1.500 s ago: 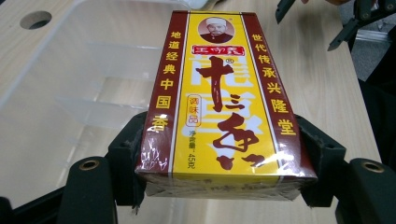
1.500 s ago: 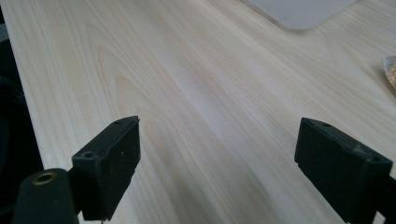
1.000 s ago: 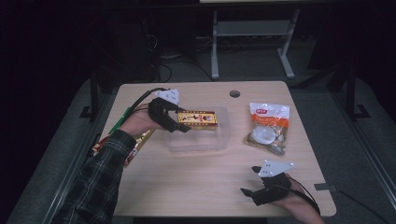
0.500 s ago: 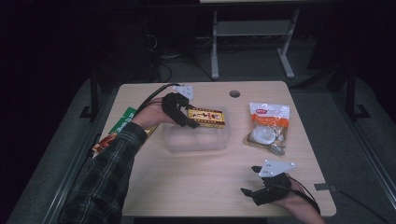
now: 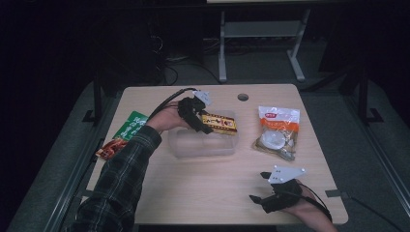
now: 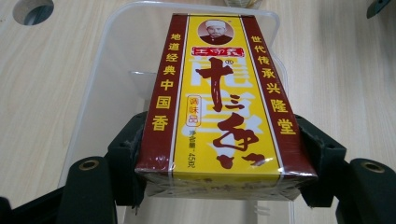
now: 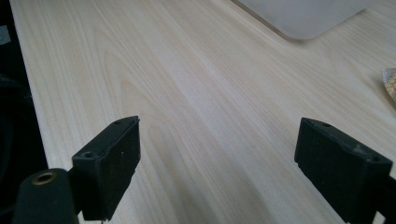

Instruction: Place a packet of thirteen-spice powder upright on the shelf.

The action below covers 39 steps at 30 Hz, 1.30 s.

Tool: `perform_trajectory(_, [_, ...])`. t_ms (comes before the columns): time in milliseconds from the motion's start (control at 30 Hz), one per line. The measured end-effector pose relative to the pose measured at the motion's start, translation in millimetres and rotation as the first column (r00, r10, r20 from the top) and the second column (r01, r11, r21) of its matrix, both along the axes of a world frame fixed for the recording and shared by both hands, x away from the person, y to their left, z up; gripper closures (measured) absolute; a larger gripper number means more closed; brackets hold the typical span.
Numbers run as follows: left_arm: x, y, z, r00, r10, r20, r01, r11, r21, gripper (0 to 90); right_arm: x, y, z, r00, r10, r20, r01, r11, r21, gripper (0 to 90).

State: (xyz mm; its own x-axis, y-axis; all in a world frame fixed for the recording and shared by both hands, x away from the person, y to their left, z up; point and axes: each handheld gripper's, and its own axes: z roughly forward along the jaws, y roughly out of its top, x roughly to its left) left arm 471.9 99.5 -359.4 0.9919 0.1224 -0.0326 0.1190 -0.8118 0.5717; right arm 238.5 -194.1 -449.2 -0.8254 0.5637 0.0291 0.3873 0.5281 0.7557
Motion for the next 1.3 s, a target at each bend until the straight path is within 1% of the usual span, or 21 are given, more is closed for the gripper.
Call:
perform_trajectory(67, [0.8, -0.7, -0.2, 1.0, -0.004, 0.006, 0.004, 1.0, 0.008, 31.3, -0.1, -0.4, 0.2, 1.0, -0.002, -0.001, 0.002, 1.0, -0.001, 13.9])
perform_trajectory(133, [1.4, -0.6, -0.6, 1.0, -0.001, 0.003, 0.001, 1.0, 0.008, 31.3, 0.3, -0.8, -0.1, 1.0, 0.0, 0.003, 0.0, 1.0, 0.0, 13.9])
perform_trajectory(200, [1.3, -0.4, -0.7, 1.0, 0.009, 0.0, -0.009, 1.0, 0.002, 31.2, 0.3, -1.0, -0.1, 1.0, 0.0, 0.004, 0.0, 1.0, 0.001, 13.9])
perform_trajectory(400, [1.5, 0.0, 0.4, 0.9998, 0.019, 0.003, -0.019, 0.9998, -0.007, 31.1, 0.2, -0.8, 0.3, 1.0, -0.002, 0.003, 0.002, 1.0, 0.001, 13.9])
perform_trajectory(433, [2.2, 0.3, 0.9, 0.9999, 0.013, 0.008, -0.013, 0.9999, 0.002, 31.2, 0.3, -0.8, 0.2, 1.0, -0.002, 0.003, 0.002, 1.0, 0.001, 13.9])
perform_trajectory(467, [2.2, 0.1, 1.0, 0.9999, 0.012, 0.009, -0.012, 0.9999, -0.001, 31.1, 0.0, -0.6, 0.4, 1.0, -0.004, -0.001, 0.004, 1.0, 0.0, 13.9])
perform_trajectory(600, [2.4, -0.9, 1.7, 0.9998, 0.019, 0.005, -0.019, 0.9995, -0.024, 31.1, 0.5, -0.8, 0.2, 1.0, -0.001, 0.004, 0.001, 1.0, 0.001, 13.9])
perform_trajectory(767, [3.0, -3.1, 2.3, 0.9998, 0.019, 0.008, -0.019, 0.999, -0.04, 31.0, 0.5, -0.8, 0.0, 1.0, 0.0, 0.001, 0.0, 1.0, 0.001, 13.9])
perform_trajectory(833, [2.7, -4.3, 2.8, 0.9995, 0.032, 0.004, -0.032, 0.998, -0.055, 31.0, 0.6, -0.8, 0.1, 1.0, 0.0, 0.001, 0.0, 1.0, 0.001, 13.9])
perform_trajectory(967, [4.0, -6.2, 4.1, 0.9995, 0.032, 0.005, -0.032, 0.9973, -0.066, 30.9, 0.5, -0.6, 0.0, 1.0, 0.001, -0.001, -0.001, 1.0, 0.001, 13.9])
perform_trajectory(1067, [3.9, -8.5, 4.8, 0.9994, 0.034, 0.008, -0.034, 0.9959, -0.084, 30.7, 0.3, -0.3, 0.2, 1.0, 0.002, -0.004, -0.002, 1.0, -0.001, 13.9])
perform_trajectory(1233, [3.9, -14.2, 6.2, 0.9995, 0.024, 0.019, -0.022, 0.9955, -0.093, 30.5, 0.4, 0.0, 0.1, 1.0, 0.004, -0.005, -0.004, 1.0, 0.0, 13.9])
perform_trajectory(1300, [3.5, -16.4, 6.7, 0.9994, 0.03, 0.02, -0.027, 0.9934, -0.112, 30.4, 0.5, 0.0, 0.2, 1.0, 0.006, -0.002, -0.006, 1.0, 0.0, 13.9])
